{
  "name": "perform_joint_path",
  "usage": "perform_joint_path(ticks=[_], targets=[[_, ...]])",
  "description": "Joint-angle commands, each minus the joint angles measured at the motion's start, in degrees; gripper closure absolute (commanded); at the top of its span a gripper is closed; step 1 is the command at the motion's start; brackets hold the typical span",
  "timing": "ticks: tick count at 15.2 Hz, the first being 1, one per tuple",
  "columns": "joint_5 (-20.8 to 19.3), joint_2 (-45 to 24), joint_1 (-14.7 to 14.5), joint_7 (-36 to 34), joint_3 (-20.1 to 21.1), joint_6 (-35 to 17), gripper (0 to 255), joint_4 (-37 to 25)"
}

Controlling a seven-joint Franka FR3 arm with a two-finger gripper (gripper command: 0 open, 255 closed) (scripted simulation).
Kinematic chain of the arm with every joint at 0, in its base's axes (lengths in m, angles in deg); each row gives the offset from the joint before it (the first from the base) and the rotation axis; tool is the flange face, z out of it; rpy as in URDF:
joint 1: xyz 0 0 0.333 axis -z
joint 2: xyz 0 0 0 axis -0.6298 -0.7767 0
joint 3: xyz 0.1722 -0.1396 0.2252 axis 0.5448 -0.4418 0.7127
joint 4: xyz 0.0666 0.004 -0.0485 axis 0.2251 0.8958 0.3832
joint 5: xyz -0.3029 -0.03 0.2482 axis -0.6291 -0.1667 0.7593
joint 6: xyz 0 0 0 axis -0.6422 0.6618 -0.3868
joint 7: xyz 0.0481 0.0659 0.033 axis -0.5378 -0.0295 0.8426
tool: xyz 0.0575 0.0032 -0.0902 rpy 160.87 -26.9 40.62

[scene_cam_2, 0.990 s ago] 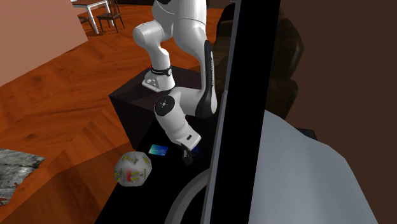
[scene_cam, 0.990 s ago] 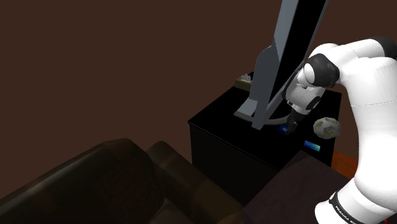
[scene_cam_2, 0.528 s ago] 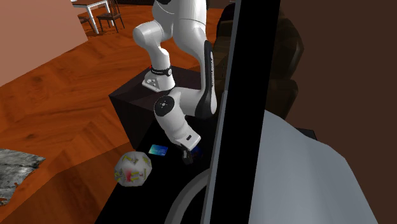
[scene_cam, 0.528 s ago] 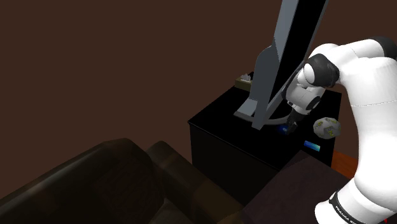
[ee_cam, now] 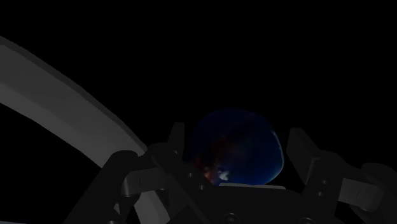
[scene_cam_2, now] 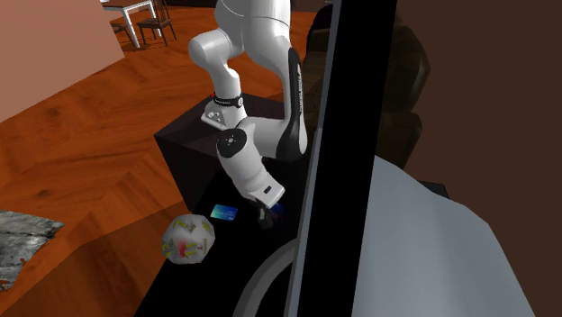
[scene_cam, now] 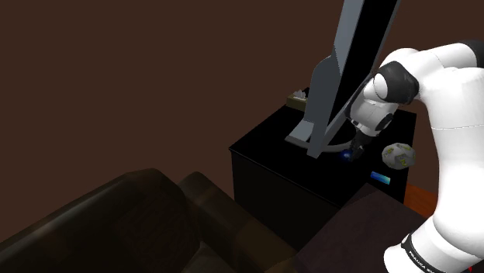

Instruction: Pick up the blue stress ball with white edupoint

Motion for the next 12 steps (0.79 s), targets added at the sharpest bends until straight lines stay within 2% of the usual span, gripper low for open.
perform_joint_path(ticks=[1,10,12], targets=[[-1.26,1.44,-0.73,-0.90,-1.01,0.65,255,0.53],[-6.94,7.47,-3.99,-5.08,-5.33,3.54,255,2.22],[-7.04,7.58,-4.05,-5.16,-5.41,3.59,255,2.24]])
